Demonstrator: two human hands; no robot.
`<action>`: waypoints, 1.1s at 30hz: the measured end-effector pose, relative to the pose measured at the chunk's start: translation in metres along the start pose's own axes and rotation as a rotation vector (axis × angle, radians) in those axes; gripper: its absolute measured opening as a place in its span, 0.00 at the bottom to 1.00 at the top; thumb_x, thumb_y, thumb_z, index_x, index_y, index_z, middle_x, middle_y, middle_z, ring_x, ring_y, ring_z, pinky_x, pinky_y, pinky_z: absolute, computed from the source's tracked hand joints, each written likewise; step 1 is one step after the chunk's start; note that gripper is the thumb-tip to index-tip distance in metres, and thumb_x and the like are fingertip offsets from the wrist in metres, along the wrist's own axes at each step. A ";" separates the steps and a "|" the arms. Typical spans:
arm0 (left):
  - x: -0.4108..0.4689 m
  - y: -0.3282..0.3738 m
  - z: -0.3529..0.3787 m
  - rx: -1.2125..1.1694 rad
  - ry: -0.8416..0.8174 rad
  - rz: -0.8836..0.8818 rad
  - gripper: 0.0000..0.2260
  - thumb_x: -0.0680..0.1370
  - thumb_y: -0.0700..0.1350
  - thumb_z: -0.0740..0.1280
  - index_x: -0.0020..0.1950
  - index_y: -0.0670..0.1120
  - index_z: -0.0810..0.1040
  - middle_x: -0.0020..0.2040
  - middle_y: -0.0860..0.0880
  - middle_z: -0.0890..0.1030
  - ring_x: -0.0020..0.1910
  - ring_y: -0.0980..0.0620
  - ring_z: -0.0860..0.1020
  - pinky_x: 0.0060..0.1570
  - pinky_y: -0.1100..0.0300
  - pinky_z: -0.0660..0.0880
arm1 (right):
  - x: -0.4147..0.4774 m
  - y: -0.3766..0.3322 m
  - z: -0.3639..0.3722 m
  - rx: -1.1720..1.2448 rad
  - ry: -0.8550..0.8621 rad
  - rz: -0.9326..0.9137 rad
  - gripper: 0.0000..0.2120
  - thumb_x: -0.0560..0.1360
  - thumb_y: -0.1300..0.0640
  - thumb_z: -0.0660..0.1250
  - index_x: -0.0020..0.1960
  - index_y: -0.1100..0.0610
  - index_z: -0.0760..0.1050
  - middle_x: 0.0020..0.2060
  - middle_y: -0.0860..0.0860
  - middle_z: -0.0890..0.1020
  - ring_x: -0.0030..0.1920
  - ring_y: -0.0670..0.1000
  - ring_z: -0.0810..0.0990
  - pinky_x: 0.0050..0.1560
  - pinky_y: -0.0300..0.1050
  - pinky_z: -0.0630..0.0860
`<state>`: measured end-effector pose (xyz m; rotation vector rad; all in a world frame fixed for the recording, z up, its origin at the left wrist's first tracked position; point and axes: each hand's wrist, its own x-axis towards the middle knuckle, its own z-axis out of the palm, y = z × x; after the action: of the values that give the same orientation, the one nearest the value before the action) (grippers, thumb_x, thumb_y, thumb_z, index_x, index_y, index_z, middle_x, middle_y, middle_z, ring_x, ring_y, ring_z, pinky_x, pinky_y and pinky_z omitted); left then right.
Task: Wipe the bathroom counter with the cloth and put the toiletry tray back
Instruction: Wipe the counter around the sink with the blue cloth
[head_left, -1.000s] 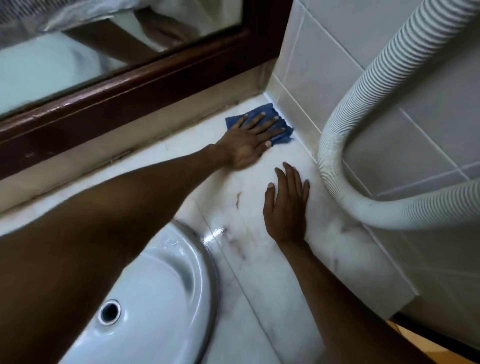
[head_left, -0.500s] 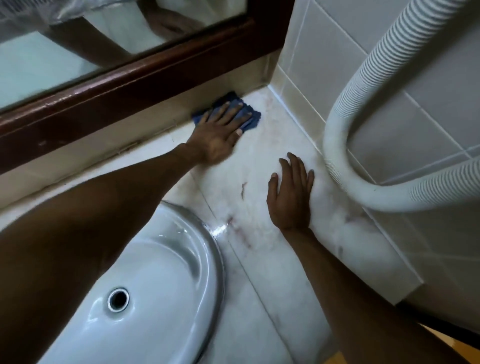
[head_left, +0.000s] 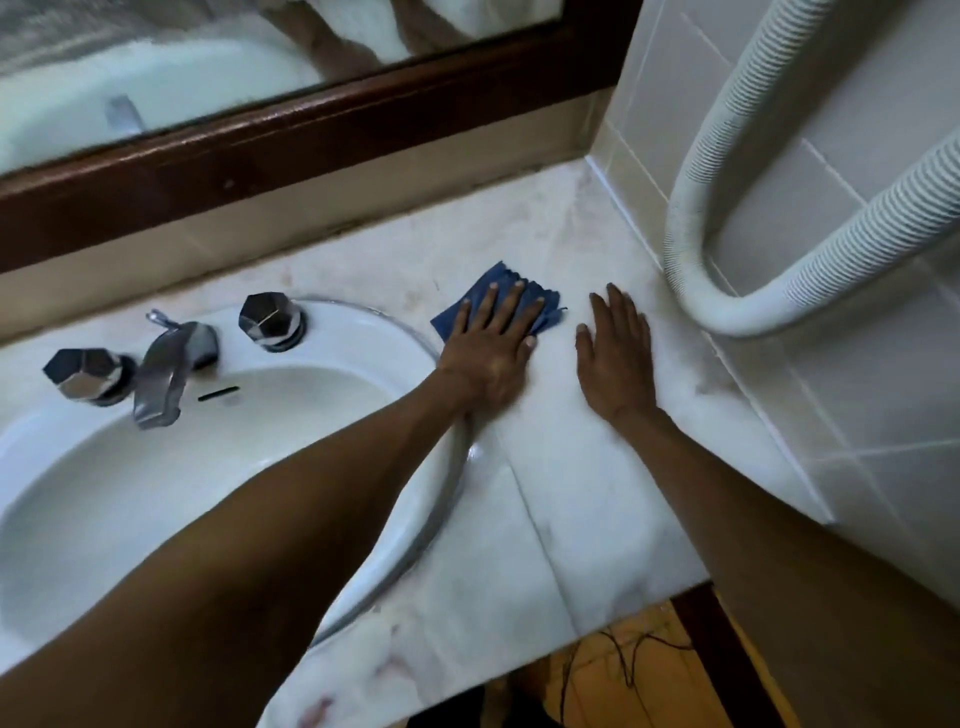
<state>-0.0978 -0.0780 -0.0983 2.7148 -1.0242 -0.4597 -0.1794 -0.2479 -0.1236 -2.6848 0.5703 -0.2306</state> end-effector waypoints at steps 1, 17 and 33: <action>-0.007 0.006 0.003 0.003 -0.002 -0.009 0.25 0.85 0.55 0.45 0.82 0.56 0.43 0.82 0.53 0.41 0.81 0.47 0.37 0.77 0.46 0.35 | -0.012 0.007 -0.004 0.003 -0.020 -0.028 0.23 0.83 0.53 0.52 0.77 0.58 0.62 0.78 0.57 0.60 0.78 0.56 0.57 0.78 0.53 0.52; -0.235 0.068 0.075 -0.040 0.031 0.036 0.24 0.85 0.56 0.45 0.82 0.59 0.45 0.82 0.55 0.42 0.80 0.51 0.36 0.78 0.48 0.36 | -0.105 -0.029 -0.055 0.326 -0.123 -0.106 0.16 0.82 0.54 0.57 0.67 0.57 0.72 0.65 0.54 0.77 0.65 0.56 0.74 0.67 0.51 0.69; -0.458 -0.050 0.085 0.040 0.002 -0.016 0.24 0.86 0.55 0.45 0.82 0.58 0.43 0.82 0.55 0.41 0.80 0.53 0.36 0.79 0.48 0.38 | -0.216 -0.265 0.025 0.256 -0.716 -0.455 0.15 0.82 0.46 0.57 0.55 0.55 0.77 0.50 0.54 0.84 0.50 0.55 0.81 0.56 0.52 0.76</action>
<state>-0.4236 0.2589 -0.0936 2.7599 -1.0219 -0.4434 -0.2745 0.0747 -0.0577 -2.3727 -0.2694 0.4927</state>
